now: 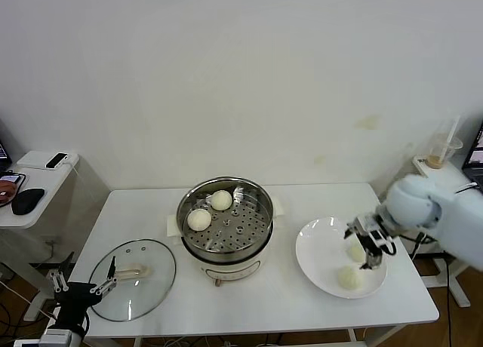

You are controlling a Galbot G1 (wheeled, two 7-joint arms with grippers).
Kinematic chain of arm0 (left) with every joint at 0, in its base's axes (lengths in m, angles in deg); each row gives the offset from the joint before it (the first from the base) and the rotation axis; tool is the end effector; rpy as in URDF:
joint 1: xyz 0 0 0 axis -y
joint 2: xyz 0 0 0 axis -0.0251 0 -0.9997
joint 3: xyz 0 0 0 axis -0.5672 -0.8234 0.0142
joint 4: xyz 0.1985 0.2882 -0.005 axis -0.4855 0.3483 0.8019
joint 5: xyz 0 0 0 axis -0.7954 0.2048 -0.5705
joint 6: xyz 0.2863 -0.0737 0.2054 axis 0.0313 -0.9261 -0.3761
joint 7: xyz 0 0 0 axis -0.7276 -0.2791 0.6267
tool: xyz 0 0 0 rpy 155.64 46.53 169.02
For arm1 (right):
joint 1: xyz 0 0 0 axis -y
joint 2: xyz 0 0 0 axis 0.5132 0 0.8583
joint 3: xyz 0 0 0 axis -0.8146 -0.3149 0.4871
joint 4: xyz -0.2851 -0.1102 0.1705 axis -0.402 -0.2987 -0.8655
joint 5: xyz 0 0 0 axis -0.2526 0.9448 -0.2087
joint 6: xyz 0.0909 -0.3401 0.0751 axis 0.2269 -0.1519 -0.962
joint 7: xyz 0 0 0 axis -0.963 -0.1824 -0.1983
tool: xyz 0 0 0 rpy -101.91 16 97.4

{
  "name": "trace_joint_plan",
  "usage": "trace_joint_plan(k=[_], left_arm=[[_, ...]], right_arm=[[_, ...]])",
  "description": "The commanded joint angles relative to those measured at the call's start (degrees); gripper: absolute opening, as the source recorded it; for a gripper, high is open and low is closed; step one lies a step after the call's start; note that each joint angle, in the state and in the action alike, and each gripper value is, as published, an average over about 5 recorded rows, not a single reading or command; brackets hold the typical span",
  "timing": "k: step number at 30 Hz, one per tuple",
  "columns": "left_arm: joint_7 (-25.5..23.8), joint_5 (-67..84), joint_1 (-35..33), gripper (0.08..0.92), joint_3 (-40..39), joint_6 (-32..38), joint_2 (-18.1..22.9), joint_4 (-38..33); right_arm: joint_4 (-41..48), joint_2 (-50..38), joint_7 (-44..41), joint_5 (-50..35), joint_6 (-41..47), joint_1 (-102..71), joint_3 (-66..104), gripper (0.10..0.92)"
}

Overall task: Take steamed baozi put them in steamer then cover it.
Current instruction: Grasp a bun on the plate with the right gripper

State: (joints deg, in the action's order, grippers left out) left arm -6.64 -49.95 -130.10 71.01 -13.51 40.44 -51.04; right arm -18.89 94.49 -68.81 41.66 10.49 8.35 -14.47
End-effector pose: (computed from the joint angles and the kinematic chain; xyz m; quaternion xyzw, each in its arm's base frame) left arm 0.1333 0.1290 -0.2696 0.0622 -0.9760 -0.1977 0.0665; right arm 0.4203 -0.1397 -0.1482 0.5285 -0.4928 0.5761 0.3821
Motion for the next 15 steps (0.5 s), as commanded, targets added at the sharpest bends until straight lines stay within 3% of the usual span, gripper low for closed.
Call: trace_joint_plan(k=[1, 15], left_arm=[[0.0, 0.0, -0.4, 0.823, 0.6, 0.0, 0.1, 0.0], [0.1, 0.1, -0.7, 0.823, 1.5, 0.0, 0.3, 0.4]], right_arm=[[1.9, -2.0, 0.6, 5.9, -1.3, -17.7, 12.3, 0.823], [8.0, 3.9, 1.9, 7.5, -1.1, -21.0, 14.4, 0.823]])
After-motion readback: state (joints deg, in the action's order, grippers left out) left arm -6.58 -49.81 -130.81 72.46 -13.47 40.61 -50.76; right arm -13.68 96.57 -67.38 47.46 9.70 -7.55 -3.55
